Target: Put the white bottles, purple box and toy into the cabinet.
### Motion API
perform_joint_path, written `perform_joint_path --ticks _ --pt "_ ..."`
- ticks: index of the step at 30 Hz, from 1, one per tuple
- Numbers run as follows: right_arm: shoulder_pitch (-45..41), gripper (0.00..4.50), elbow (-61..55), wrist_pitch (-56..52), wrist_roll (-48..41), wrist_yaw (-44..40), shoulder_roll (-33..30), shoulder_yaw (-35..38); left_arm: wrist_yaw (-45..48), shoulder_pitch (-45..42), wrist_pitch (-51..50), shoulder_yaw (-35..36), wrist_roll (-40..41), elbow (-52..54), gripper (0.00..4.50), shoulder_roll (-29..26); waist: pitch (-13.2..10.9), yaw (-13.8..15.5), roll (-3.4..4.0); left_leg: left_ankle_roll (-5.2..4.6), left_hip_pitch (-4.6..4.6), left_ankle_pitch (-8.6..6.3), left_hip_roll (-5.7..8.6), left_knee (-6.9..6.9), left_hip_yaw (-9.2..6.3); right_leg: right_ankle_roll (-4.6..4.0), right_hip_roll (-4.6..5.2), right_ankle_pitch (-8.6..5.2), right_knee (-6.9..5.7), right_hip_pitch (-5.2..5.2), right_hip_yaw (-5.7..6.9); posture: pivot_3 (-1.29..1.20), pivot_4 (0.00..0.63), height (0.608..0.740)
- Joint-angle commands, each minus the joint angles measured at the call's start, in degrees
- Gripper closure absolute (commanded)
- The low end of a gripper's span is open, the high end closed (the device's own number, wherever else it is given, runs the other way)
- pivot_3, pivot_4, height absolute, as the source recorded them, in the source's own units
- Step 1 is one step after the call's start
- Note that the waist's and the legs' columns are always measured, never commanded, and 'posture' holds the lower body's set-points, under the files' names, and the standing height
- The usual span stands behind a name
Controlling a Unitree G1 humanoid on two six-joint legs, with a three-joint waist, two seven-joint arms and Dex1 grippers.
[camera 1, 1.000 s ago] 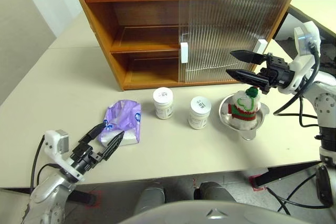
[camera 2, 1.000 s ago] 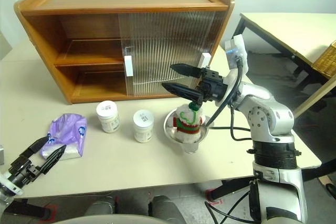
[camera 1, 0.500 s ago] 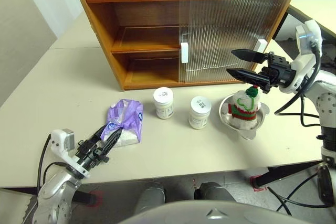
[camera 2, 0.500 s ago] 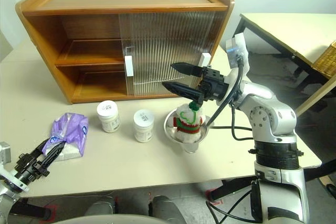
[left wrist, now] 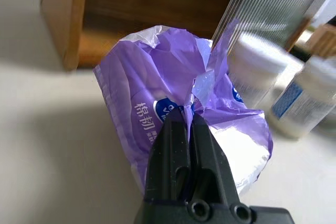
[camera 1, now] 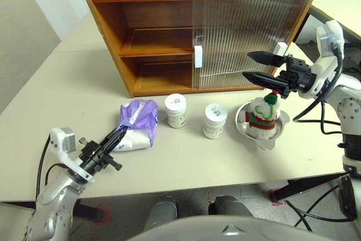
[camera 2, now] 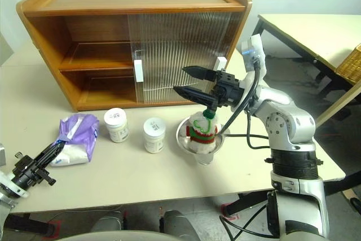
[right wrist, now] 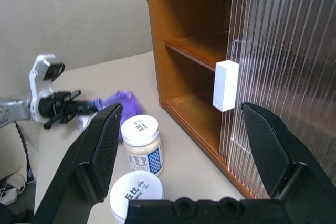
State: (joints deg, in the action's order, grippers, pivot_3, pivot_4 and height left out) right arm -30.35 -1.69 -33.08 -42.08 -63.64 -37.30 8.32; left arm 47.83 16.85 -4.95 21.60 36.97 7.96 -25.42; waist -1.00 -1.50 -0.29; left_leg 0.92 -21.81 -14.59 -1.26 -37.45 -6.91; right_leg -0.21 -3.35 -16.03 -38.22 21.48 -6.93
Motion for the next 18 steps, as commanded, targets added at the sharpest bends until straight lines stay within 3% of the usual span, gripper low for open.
perform_joint_path --ticks 1,10,18 --pt "-1.2 0.00 0.5 1.0 0.9 -0.6 0.2 -0.5 -1.8 -3.4 -3.5 2.9 5.2 3.5 4.48 -1.5 0.0 0.0 -0.01 0.00 0.00 0.00 -0.01 -0.03 0.06 -0.16 -0.01 0.10 0.00 -0.01 0.01 -0.03 0.020 0.740" --pt "-1.6 0.00 0.9 1.6 1.4 -0.8 0.9 -0.9 -4.5 -13.1 -12.6 4.1 12.0 7.7 4.48 -6.7 0.0 0.0 -0.06 0.00 0.05 -0.01 -0.07 -0.27 0.46 -0.19 -0.35 0.26 0.00 -0.14 -0.07 -0.03 0.016 0.740" --pt "-0.2 0.00 -0.4 1.3 1.1 -0.1 1.1 -0.6 -10.5 -27.3 -19.1 0.3 9.7 5.0 4.48 -8.4 -0.1 0.1 -0.16 -0.04 0.27 0.03 -0.25 -0.41 0.51 -0.30 -0.54 0.52 0.01 -0.32 -0.18 -0.05 0.031 0.740"
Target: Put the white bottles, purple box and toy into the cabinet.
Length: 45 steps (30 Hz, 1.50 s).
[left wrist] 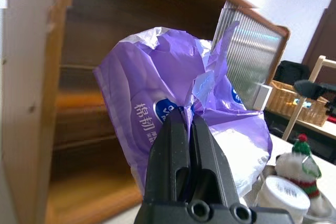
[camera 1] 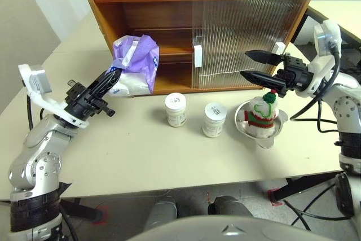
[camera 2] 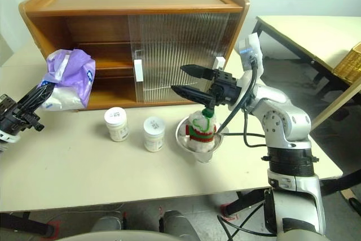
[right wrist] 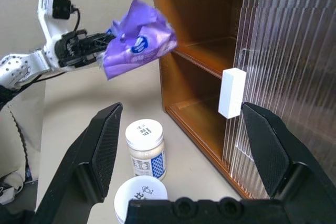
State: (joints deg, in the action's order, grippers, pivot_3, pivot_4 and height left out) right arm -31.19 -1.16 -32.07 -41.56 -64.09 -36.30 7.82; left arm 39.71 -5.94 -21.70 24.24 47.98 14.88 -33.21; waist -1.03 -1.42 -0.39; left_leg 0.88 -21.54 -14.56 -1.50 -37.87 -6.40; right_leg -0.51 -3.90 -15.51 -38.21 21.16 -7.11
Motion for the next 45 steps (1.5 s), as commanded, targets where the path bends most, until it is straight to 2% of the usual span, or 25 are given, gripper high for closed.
perform_joint_path --ticks 1,7,17,24,33,37,41,43,45 --pt "0.9 0.00 -1.2 0.2 0.5 0.6 0.1 0.0 -3.0 -6.7 -3.1 -3.0 -1.7 -2.7 4.48 -0.7 -0.1 0.1 -0.12 0.00 0.03 0.00 -0.02 -0.01 0.00 0.07 -0.03 -0.04 0.00 -0.04 0.00 -0.05 0.033 0.740" --pt "2.3 0.00 -2.7 -0.3 -0.2 1.8 0.2 0.6 -10.7 -16.9 -7.6 -5.0 -5.3 -10.6 4.48 0.4 -0.2 -0.1 -0.16 -0.02 0.06 0.02 -0.11 0.01 0.07 -0.02 -0.10 0.06 0.01 -0.04 -0.04 -0.07 0.039 0.740" --pt "2.6 0.00 -3.4 -0.5 -0.9 2.9 0.6 0.8 -11.1 -30.7 -7.0 -8.8 -10.8 -23.3 4.48 3.1 -0.5 -0.3 -0.52 -0.02 0.02 0.02 -0.14 0.03 0.19 0.55 -0.16 -0.01 0.13 -0.03 -0.13 -0.08 0.039 0.740" --pt "2.7 0.00 -3.7 -0.3 -0.9 3.4 0.8 0.9 -8.5 -36.1 -5.0 -10.9 -15.0 -30.8 4.48 4.0 -0.6 -0.2 -0.67 -0.03 0.02 0.03 -0.14 0.01 0.23 0.79 -0.16 0.08 0.17 -0.03 -0.16 -0.09 0.036 0.740" --pt "3.3 0.00 -4.3 -0.3 -1.0 3.8 0.7 1.3 -7.1 -40.0 -0.1 -12.0 -20.6 -38.6 4.48 4.7 -0.7 -0.1 -0.71 -0.59 0.09 0.46 -0.13 -0.02 0.23 0.69 -0.15 0.35 0.17 -0.16 -0.12 -0.10 0.035 0.740" --pt "3.0 0.00 -4.2 -0.3 -1.0 4.0 0.6 1.4 -6.7 -40.3 0.0 -11.8 -21.0 -38.7 3.47 5.2 -0.7 -0.1 -0.71 -0.56 0.10 0.58 -0.11 -0.01 0.20 0.61 -0.15 0.42 0.16 -0.16 -0.09 -0.10 0.034 0.740" --pt "2.7 0.00 -3.8 -0.2 -0.8 3.9 0.6 1.3 -6.7 -40.3 0.1 -11.1 -21.2 -38.5 2.08 5.9 -0.8 0.1 -0.75 -0.49 -0.10 0.61 -0.07 -0.01 0.16 0.60 -0.11 0.42 0.27 -0.05 -0.07 -0.10 0.034 0.740" --pt "2.5 0.00 -3.5 -0.2 -0.8 3.7 0.5 1.2 -6.6 -40.2 0.0 -10.8 -21.2 -38.1 1.84 6.2 -0.8 0.3 -0.75 -0.47 -0.26 0.60 0.01 -0.01 0.15 0.60 -0.03 0.42 0.34 0.06 -0.07 -0.10 0.035 0.740" --pt "2.3 0.00 -3.3 -0.2 -0.8 3.6 0.4 1.2 -6.5 -40.0 0.0 -10.4 -21.0 -37.5 1.40 6.6 -0.8 0.2 -0.75 -0.45 -0.32 0.59 0.06 0.00 0.17 0.59 0.03 0.43 0.36 0.11 -0.10 -0.10 0.034 0.740"
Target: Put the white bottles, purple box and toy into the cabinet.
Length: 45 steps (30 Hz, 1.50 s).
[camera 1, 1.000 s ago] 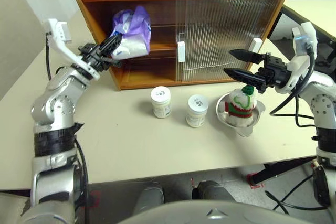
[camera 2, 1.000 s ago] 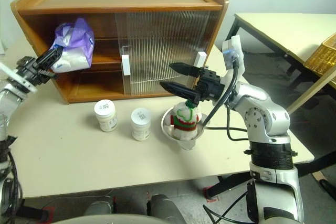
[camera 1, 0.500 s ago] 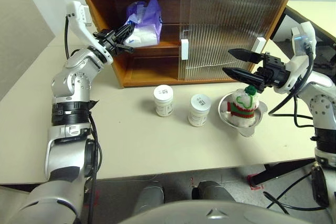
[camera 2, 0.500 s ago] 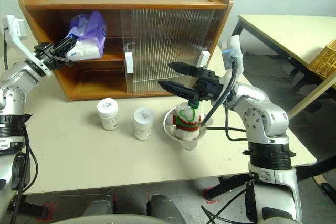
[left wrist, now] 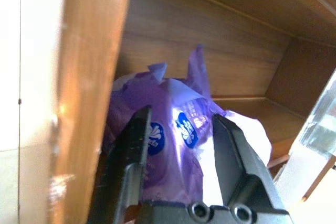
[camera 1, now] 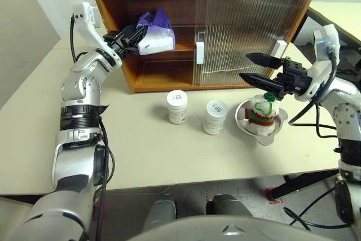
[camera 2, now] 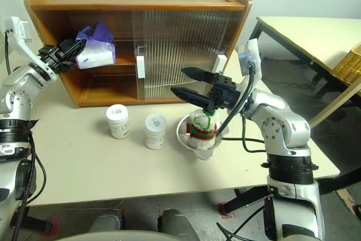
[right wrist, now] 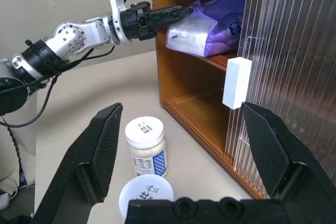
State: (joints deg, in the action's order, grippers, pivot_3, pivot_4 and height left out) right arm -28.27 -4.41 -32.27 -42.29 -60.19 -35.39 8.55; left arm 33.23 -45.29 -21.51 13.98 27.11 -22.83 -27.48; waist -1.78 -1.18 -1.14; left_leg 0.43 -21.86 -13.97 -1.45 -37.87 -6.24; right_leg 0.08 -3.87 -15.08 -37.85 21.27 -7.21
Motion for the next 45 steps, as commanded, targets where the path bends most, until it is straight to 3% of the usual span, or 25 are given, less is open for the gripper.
perform_joint_path --ticks 1,4,5,11,17,32,36,45 --pt "-0.6 0.00 0.0 0.0 0.0 -0.4 -0.5 0.4 0.0 -0.7 -0.3 0.0 0.1 0.5 1.10 1.1 0.0 -0.2 -0.01 0.01 0.00 -0.01 0.01 0.00 0.02 0.01 0.00 0.01 0.00 0.01 -0.03 -0.09 0.033 0.740" --pt "-0.9 0.00 0.1 -0.1 -0.1 -0.6 -0.5 0.3 0.6 -0.3 1.0 1.1 1.2 2.2 0.13 2.1 0.0 -0.5 -0.05 0.02 -0.01 -0.02 0.00 0.05 0.06 0.11 -0.05 0.02 0.01 0.04 -0.02 -0.09 0.031 0.740" --pt "-1.0 0.00 0.2 -0.1 0.0 -0.6 -0.5 0.2 0.9 -0.1 1.1 1.4 1.8 2.9 0.03 2.5 0.0 -0.5 -0.05 0.01 -0.01 -0.02 -0.01 0.06 0.07 0.18 -0.08 0.00 0.01 0.04 0.01 -0.09 0.030 0.740" --pt "-1.3 0.00 0.7 -0.2 0.1 -1.1 -0.6 0.1 1.3 1.3 1.8 1.7 2.9 5.8 0.03 3.7 0.0 -0.6 -0.05 0.00 0.03 -0.03 0.06 0.04 0.37 0.73 -0.17 0.09 0.03 0.06 0.10 -0.08 0.028 0.740" --pt "-1.4 0.00 0.9 -0.2 0.2 -1.4 -0.6 0.0 1.4 2.0 3.3 2.6 4.0 8.0 0.03 4.5 0.0 -0.6 -0.06 0.00 0.02 -0.03 0.07 -0.05 0.38 0.67 -0.14 0.17 0.17 0.04 0.01 -0.08 0.025 0.740" --pt "-1.8 0.00 1.8 -0.1 0.5 -2.4 -1.2 -0.2 0.8 14.9 -5.2 3.8 12.6 28.1 0.03 2.7 0.0 -0.6 -0.05 0.00 0.06 -0.01 0.06 -0.11 0.43 0.54 -0.16 0.29 0.17 0.00 0.04 -0.07 0.020 0.740" --pt "-1.8 0.00 1.9 -0.1 0.5 -2.5 -1.2 -0.3 0.8 18.1 -7.6 2.9 13.4 31.0 0.94 1.7 0.0 -0.6 -0.05 0.00 0.07 0.00 0.06 -0.14 0.42 0.49 -0.15 0.33 0.17 -0.01 0.04 -0.07 0.020 0.740" --pt "-2.1 0.00 2.0 -0.1 0.5 -2.6 -1.3 -0.2 -3.0 17.2 -7.0 -1.1 8.6 27.6 4.21 3.1 0.0 -0.4 -0.04 0.01 0.09 0.02 0.01 -0.19 0.37 0.33 -0.14 0.42 0.17 -0.02 0.02 -0.07 0.017 0.740"
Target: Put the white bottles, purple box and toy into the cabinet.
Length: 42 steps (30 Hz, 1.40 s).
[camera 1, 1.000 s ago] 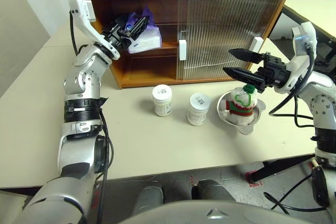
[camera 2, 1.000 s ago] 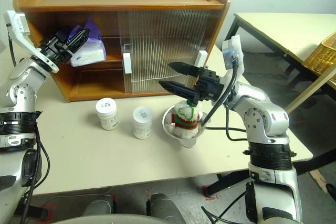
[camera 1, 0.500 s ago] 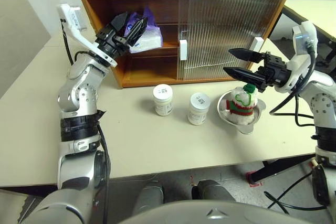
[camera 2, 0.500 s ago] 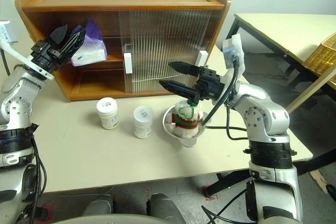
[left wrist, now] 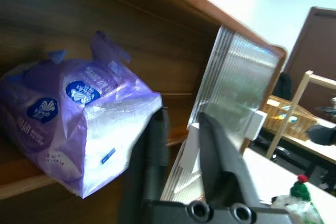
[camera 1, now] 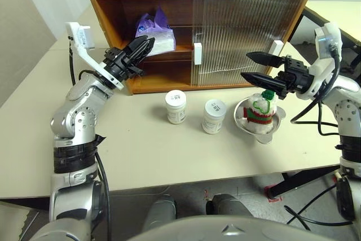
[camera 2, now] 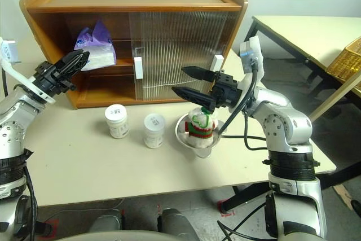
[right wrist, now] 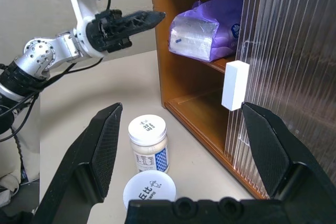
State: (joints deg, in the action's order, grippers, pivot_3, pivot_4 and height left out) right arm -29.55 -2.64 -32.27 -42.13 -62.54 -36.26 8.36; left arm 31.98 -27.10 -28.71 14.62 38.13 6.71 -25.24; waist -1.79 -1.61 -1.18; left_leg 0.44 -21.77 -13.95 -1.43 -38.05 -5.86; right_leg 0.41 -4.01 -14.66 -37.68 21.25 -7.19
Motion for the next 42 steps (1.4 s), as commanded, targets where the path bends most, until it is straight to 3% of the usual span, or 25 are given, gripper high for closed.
perform_joint_path --ticks 1,12,31,41,42 --pt "-0.7 0.00 0.2 -0.1 0.4 -0.2 -0.4 0.0 -2.1 -1.5 0.9 -2.5 -3.8 -3.1 4.47 1.1 0.0 0.0 0.00 0.00 0.00 0.00 0.00 0.00 0.00 0.00 0.00 0.01 0.00 0.00 0.00 -0.07 0.017 0.740" --pt "-0.2 0.00 -0.5 -0.2 0.2 0.3 -0.6 0.3 -5.8 -3.2 1.8 -4.6 -10.1 -7.0 4.47 2.2 0.0 -0.2 -0.01 0.00 0.00 0.00 0.00 0.00 0.02 0.04 -0.03 0.02 0.00 0.00 0.01 -0.08 0.021 0.740" --pt "0.0 0.00 -1.1 -0.3 0.0 0.9 -0.8 0.6 -10.5 -11.6 10.0 -4.4 -17.9 -22.7 4.47 5.5 0.0 -0.2 -0.01 -0.04 0.00 0.05 0.02 -0.09 0.02 0.18 -0.02 0.11 0.00 -0.04 0.00 -0.10 0.016 0.740" --pt "0.1 0.00 -1.1 -0.3 0.0 1.0 -1.0 0.7 -6.1 -10.6 8.9 -4.0 -14.1 -19.1 4.47 6.6 0.0 -0.5 -0.01 -0.07 -0.01 0.07 0.05 -0.11 0.04 0.25 -0.03 0.13 0.01 -0.06 0.01 -0.10 0.017 0.740" --pt "0.1 0.00 -1.1 -0.4 0.0 1.0 -1.0 0.6 -5.4 -10.1 8.5 -4.0 -13.3 -18.0 4.31 6.7 0.0 -0.5 -0.01 -0.07 -0.01 0.07 0.06 -0.12 0.04 0.25 -0.03 0.13 0.01 -0.06 0.01 -0.10 0.017 0.740"
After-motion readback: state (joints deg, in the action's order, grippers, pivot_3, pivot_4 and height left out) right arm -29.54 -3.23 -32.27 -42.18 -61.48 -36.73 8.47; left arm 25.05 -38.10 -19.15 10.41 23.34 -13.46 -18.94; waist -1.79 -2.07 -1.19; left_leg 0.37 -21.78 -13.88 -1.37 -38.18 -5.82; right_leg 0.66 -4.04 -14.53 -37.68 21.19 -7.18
